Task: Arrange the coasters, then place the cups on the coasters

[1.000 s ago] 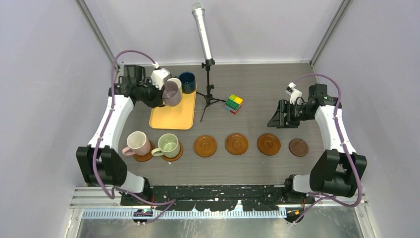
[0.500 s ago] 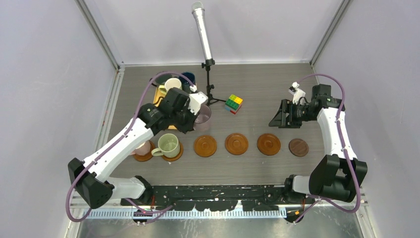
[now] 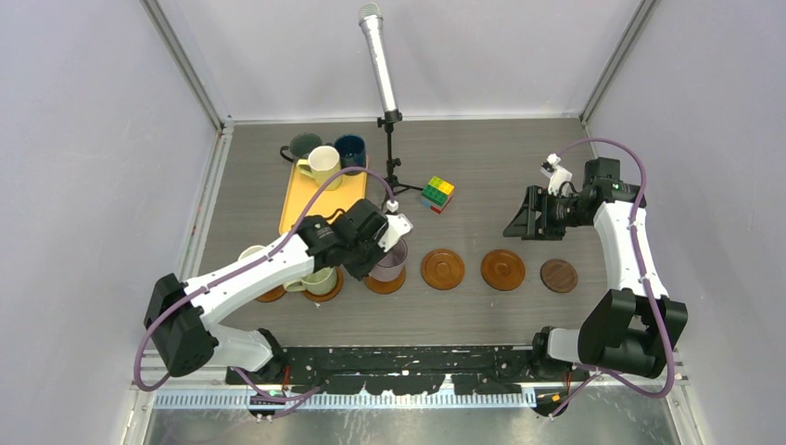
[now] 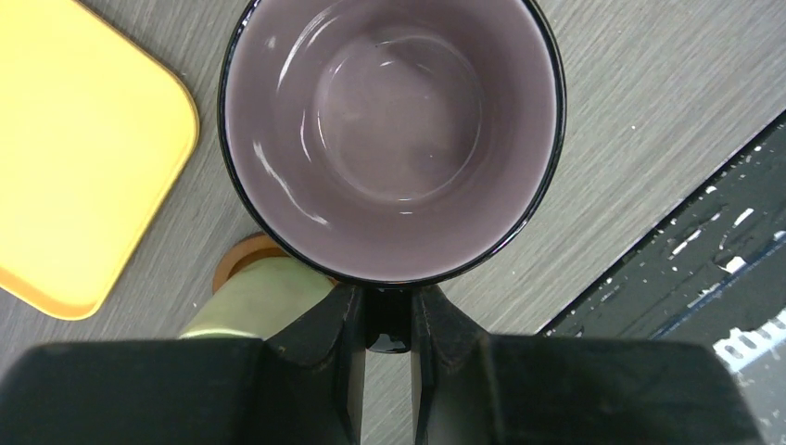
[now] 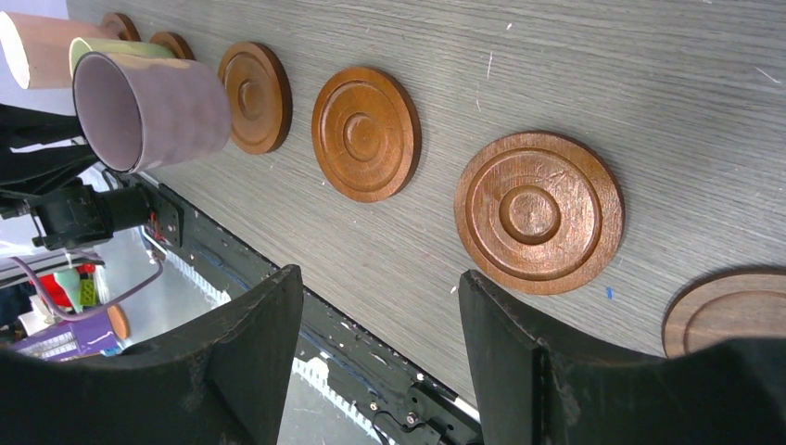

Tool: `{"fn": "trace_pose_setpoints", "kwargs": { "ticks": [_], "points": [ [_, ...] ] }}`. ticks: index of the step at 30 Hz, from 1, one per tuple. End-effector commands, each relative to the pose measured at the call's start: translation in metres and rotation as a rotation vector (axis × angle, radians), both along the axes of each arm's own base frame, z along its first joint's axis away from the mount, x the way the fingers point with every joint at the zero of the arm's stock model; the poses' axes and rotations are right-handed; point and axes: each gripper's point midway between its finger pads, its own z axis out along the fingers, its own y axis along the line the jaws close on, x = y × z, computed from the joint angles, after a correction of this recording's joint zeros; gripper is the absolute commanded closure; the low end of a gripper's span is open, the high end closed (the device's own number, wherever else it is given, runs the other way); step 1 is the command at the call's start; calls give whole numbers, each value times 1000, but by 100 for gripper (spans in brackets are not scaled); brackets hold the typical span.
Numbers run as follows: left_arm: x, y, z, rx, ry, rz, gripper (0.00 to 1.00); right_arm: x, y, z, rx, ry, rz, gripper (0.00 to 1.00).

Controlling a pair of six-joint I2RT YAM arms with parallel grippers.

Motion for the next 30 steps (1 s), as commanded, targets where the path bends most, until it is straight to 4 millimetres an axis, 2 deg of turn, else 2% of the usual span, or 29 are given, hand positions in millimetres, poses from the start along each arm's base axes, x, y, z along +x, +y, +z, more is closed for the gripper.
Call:
{"fn": "trace_pose_setpoints", "kwargs": {
  "ticks": [1,9,24,30],
  "points": [
    [24,-20,14,-80,-124,-10,100,1,-1,7,-3,-17,-7,33],
    [25,-19,-8,-40,-118,-36,100,2,0,7,0,-17,-7,33],
    [20,-20,-29,-28,-72,-34,100,0,1,5,3,-14,-3,33],
    [19,-17,-31,-20,-72,-40,100,0,1,6,7,-13,-2,33]
  ]
}}
